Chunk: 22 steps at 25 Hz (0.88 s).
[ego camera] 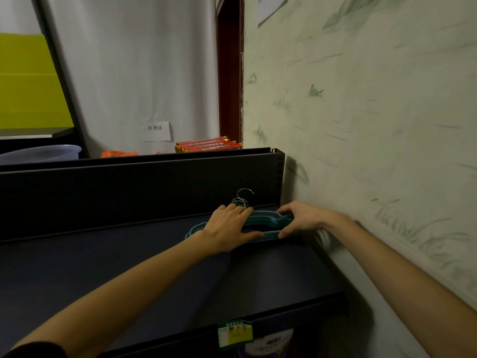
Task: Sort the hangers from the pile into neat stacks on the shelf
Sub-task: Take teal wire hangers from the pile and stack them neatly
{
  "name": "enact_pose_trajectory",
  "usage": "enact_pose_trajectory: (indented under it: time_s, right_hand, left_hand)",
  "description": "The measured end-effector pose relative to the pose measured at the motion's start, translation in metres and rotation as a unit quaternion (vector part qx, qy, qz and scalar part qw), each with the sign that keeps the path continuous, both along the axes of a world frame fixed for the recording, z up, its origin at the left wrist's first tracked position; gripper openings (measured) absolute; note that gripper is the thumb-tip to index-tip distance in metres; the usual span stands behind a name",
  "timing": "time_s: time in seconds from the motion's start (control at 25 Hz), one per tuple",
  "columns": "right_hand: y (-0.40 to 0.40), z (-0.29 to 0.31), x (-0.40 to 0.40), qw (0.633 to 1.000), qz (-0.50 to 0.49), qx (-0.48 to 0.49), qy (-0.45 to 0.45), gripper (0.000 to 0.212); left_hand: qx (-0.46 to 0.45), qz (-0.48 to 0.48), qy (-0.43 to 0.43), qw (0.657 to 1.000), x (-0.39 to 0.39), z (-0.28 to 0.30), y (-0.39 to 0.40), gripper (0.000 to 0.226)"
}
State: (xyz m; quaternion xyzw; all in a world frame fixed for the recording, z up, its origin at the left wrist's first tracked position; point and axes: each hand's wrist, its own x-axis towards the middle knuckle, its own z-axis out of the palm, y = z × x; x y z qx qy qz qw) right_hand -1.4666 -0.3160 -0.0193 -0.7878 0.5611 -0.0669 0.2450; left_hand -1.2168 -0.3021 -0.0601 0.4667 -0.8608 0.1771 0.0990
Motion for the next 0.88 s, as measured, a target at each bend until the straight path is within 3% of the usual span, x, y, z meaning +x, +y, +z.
enact_pose_trajectory:
  time_s: [0.6,0.88]
  right_hand:
    - [-0.01,0.0,0.011,0.996,0.015,-0.022,0.09,0.058]
    - [-0.011,0.001,0.016,0.994,0.014,-0.018,0.11,0.063]
  left_hand:
    - [-0.005,0.062,0.018,0.998,0.002,0.009,0.005,0.08]
    - [0.165,0.085,0.072,0.98,0.032,0.02,0.002,0.083]
